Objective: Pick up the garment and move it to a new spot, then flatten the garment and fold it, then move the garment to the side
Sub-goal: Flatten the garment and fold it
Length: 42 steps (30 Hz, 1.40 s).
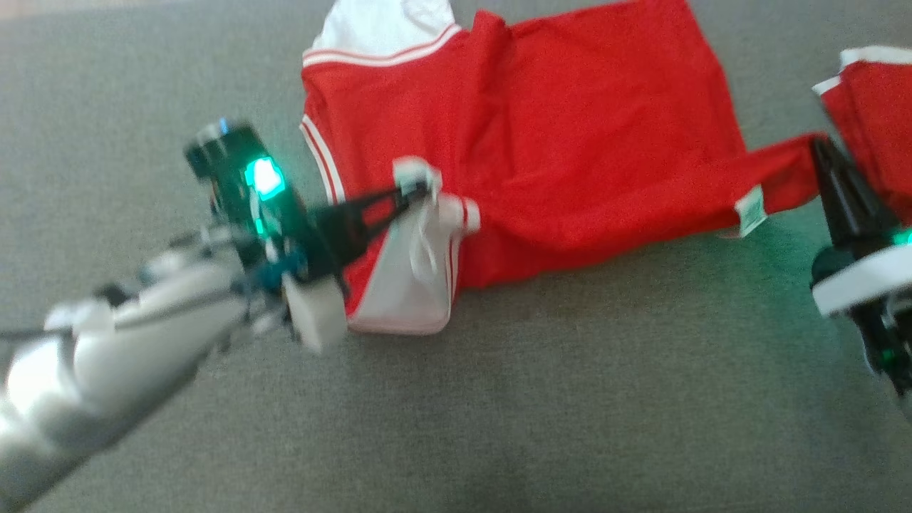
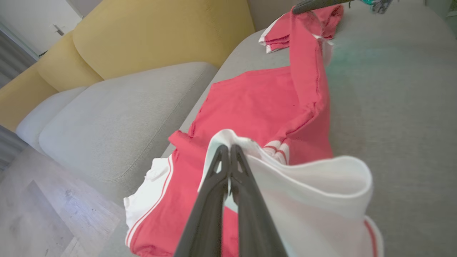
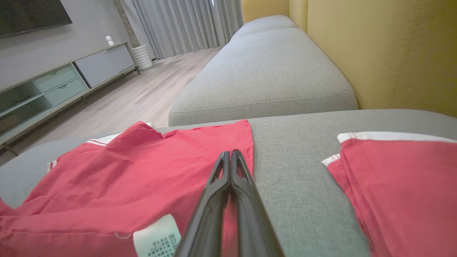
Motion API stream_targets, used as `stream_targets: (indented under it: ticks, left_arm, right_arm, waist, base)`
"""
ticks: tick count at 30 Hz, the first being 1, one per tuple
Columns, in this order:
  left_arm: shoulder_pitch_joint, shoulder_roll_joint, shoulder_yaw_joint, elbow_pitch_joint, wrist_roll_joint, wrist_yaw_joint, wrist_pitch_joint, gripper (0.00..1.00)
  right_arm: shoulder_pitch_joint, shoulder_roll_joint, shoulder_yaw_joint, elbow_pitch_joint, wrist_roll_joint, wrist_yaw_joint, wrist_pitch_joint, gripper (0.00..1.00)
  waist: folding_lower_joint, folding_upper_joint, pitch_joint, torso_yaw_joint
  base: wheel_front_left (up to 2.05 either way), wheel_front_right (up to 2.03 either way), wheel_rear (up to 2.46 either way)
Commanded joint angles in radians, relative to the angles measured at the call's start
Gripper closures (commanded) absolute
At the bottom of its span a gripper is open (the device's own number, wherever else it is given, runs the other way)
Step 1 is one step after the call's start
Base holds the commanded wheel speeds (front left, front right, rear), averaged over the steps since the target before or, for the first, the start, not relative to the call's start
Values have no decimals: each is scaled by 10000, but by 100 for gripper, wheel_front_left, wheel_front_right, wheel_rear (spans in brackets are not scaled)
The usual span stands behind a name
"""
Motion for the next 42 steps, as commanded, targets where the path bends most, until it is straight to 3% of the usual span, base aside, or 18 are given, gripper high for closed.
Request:
stream_targets:
  ticks: [1,9,10,11,12,13,14,15,17,20,21,24,29,33,37,42]
  left_arm:
    - [-783,104,514,203,86,-57,-175,100]
    - [-2604,-954,84,2791,195,-241,-1434,100]
    - [-2713,-1062,-18,3091,131,-243,-1539,91]
    - [-2798,-1148,-134,3370,83,-245,-1610,68]
    - [-2901,-1197,-229,3652,155,-246,-1670,0]
    - [-2969,-1244,-285,3919,236,-247,-1777,0]
    - [-2955,-1306,-304,4182,190,-247,-1892,0]
    - [-2904,-1363,-249,4423,110,-208,-2044,0]
    - [-2602,-1443,-40,4796,-93,164,-2263,0]
    - [-1574,-1527,559,4919,-860,1056,-2490,0]
    - [-1574,-1527,559,4919,-860,1056,-2490,0]
    - [26,-1661,1487,4395,-2127,1965,-2684,0]
    - [2964,-2052,2404,3184,-3842,2764,-2774,0]
    - [4463,-2480,2864,2534,-4137,3203,-2789,0]
    - [5219,-2746,3184,2453,-3694,3461,-2792,0]
    - [5683,-3042,3551,2792,-3291,3471,-2793,0]
  right_arm:
    - [-271,-111,87,-48,-59,-9,-1,100]
    - [-1871,249,599,1107,-34,-9,-13,100]
    - [-2029,306,671,1245,-27,-9,-27,100]
    - [-2171,364,748,1378,-22,-9,-40,100]
    - [-2303,420,832,1486,-25,-9,-55,79]
    - [-2413,472,971,1520,-19,-9,-68,51]
    - [-2486,515,1109,1551,21,-9,-79,3]
    - [-2531,564,1161,1632,90,-9,-91,0]
    - [-2569,655,1195,1793,118,-9,-109,0]
    - [-2406,714,929,1745,-54,-9,-116,0]
    - [-2406,714,929,1745,-54,-9,-116,0]
    - [-1917,789,258,1561,-316,-9,-119,0]
    - [-777,1042,-702,1226,-662,-9,-120,0]
    - [-252,1260,-1065,1098,-855,-9,-121,0]
    - [-66,1395,-1143,1021,-959,-9,-121,0]
    - [47,1434,-1130,1028,-1023,-9,-121,0]
  waist:
    - [-3,0,400,67]
    - [-3,0,1140,140]
    - [-3,0,1193,141]
    - [-3,0,1230,145]
    - [-3,0,1258,147]
    - [-3,0,1279,148]
    - [-3,0,1277,146]
    - [-3,0,1240,140]
    - [-3,0,1102,138]
    - [-3,0,791,158]
    - [-3,0,791,158]
    - [-3,0,441,222]
    - [-3,0,-23,341]
    - [-3,0,-166,315]
    - [-3,0,-233,235]
    - [-3,0,-284,172]
  base:
    - [0,0,0]
    - [0,0,0]
    - [0,0,0]
    - [0,0,0]
    - [0,0,0]
    - [0,0,0]
    - [0,0,0]
    - [0,0,0]
    - [0,0,0]
    - [0,0,0]
    - [0,0,0]
    - [0,0,0]
    - [0,0,0]
    - [0,0,0]
    - [0,0,0]
    - [0,0,0]
